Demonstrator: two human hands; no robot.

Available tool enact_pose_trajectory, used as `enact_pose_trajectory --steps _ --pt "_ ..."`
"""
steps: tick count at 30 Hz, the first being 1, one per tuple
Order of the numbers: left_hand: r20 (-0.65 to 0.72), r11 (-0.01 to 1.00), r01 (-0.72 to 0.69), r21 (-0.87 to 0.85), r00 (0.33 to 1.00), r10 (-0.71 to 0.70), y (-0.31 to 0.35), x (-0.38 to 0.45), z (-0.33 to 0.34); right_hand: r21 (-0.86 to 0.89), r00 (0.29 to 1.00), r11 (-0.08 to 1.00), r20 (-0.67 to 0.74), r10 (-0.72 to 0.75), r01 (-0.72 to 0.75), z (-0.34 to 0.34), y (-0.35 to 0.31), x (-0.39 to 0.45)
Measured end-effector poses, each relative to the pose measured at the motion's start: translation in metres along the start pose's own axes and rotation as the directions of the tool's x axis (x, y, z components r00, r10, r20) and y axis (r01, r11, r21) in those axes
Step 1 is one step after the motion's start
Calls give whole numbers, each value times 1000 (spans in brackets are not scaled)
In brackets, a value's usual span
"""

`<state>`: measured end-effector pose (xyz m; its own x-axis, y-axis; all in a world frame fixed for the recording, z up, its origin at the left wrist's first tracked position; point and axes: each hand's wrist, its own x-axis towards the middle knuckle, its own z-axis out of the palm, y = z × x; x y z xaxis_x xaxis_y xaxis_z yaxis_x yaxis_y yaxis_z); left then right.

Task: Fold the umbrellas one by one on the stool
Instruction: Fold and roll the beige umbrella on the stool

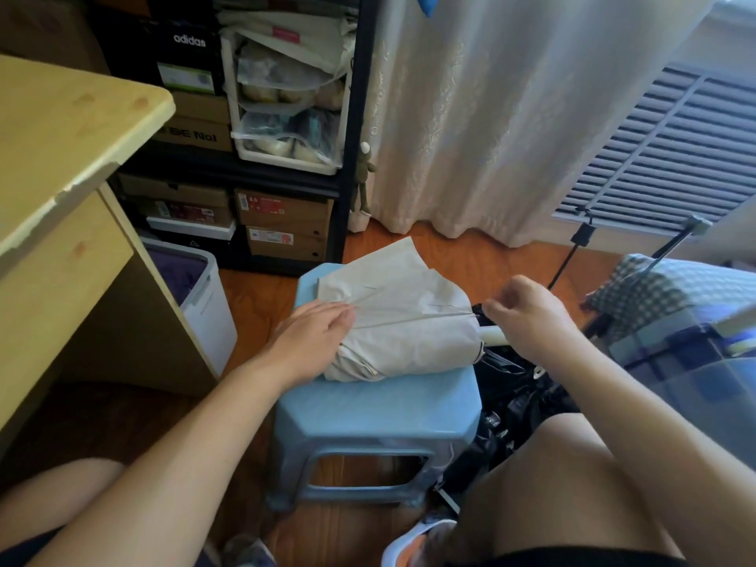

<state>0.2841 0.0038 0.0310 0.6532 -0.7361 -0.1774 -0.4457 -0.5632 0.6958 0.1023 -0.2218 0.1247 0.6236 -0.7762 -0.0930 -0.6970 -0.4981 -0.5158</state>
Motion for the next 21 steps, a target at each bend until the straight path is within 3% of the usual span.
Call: enact_pose_trajectory --steps 2,5,7,9,11,12,14,19,21 --pt "-97 999 24 -27 995 -26 4 -7 0 -41 997 996 16 79 -79 0 25 -15" --pt "-287 995 64 -74 954 -82 10 -28 -2 -223 996 973 40 76 -65 -5 51 -4" --pt "-288 959 122 -255 938 -195 6 -41 1 -201 992 978 100 74 -53 -6 59 8" --pt "-149 774 199 -602 923 -353 3 -51 5 91 964 978 205 168 -189 -3 70 20" --pt "1 558 241 -794 919 -395 4 -57 7 393 905 838 349 244 -377 -1 79 23" --pt "24 515 233 -825 925 -380 5 -58 7 490 881 753 398 254 -439 1 83 24" --pt "19 502 203 -841 938 -347 9 -59 5 580 868 659 425 255 -478 0 83 24" --pt "-6 508 215 -834 917 -399 4 -63 3 628 885 629 389 258 -459 1 74 18" --pt "-57 608 216 -764 916 -397 -1 -66 6 621 886 638 383 261 -456 3 72 14"
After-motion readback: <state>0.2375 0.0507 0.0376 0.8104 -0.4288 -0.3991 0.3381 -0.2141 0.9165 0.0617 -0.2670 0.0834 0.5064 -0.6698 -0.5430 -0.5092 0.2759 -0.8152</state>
